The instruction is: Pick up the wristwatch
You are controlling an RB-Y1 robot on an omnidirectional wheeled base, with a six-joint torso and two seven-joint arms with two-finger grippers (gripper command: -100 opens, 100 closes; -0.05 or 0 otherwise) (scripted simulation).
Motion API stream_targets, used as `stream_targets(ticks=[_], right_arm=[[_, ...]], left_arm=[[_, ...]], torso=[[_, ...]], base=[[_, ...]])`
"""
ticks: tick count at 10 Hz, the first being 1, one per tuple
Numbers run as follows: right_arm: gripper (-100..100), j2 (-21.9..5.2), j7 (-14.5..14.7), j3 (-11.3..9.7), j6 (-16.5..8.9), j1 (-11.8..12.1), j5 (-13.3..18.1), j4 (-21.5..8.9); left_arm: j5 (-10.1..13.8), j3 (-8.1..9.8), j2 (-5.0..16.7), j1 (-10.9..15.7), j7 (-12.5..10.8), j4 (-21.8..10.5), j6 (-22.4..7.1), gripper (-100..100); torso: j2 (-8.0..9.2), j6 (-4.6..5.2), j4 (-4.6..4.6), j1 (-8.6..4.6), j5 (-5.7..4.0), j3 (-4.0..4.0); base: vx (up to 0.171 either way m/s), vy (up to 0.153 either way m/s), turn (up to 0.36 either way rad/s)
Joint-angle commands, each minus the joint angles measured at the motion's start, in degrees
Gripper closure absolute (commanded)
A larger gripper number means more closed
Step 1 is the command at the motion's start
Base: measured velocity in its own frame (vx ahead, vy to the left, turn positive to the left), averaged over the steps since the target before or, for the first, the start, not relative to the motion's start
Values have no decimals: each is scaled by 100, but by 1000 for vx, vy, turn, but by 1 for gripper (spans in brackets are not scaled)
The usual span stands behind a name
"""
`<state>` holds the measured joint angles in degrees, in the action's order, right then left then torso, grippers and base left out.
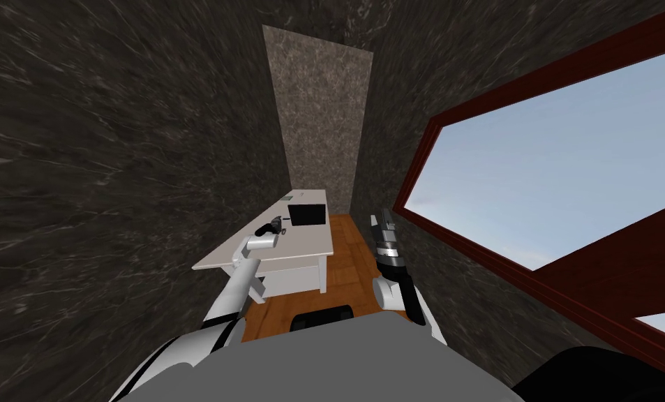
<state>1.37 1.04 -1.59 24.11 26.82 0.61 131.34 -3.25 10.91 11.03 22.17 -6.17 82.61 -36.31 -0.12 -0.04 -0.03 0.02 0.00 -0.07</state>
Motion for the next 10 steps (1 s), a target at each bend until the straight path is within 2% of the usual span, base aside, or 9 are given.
stream_targets(ticks=[1,2,3,5,6,7,8,9,10], right_arm=[[0,0,0,0,0,0,0,0],[0,0,0,0,0,0,0,0],[0,0,0,0,0,0,0,0],[0,0,0,0,0,0,0,0],[0,0,0,0,0,0,0,0],[0,0,0,0,0,0,0,0],[0,0,0,0,0,0,0,0],[0,0,0,0,0,0,0,0],[0,0,0,0,0,0,0,0]], left_arm=[[-5,97,36,237,-19,-286,-286,-100],[-5,97,36,237,-19,-365,-385,-100],[-12,180,65,428,-35,-572,-590,-100],[-20,262,97,612,-50,-900,-862,-100],[-20,262,97,612,-50,-934,-990,-100],[-27,342,134,789,-64,-1202,-1142,-100],[-27,342,134,789,-64,-1207,-1286,-100],[-33,420,176,956,-77,-1431,-1473,-100],[-33,420,176,956,-77,-1469,-1565,-100]], torso=[[0,0,0,0,0,0],[-4,1,0,0,0,-2],[-2,0,-1,1,0,-2],[-4,0,-1,1,1,-2],[-6,1,-1,2,0,-3],[-4,-1,-1,2,1,-2],[-6,0,-1,2,0,-3],[-4,-1,-1,1,1,-3],[-5,1,-1,0,0,-3]], base=[[37,2,-46],[33,5,-21],[40,4,-34],[39,5,-30],[37,7,-24],[46,8,-45],[36,5,-20],[38,3,-38],[35,5,-20]])
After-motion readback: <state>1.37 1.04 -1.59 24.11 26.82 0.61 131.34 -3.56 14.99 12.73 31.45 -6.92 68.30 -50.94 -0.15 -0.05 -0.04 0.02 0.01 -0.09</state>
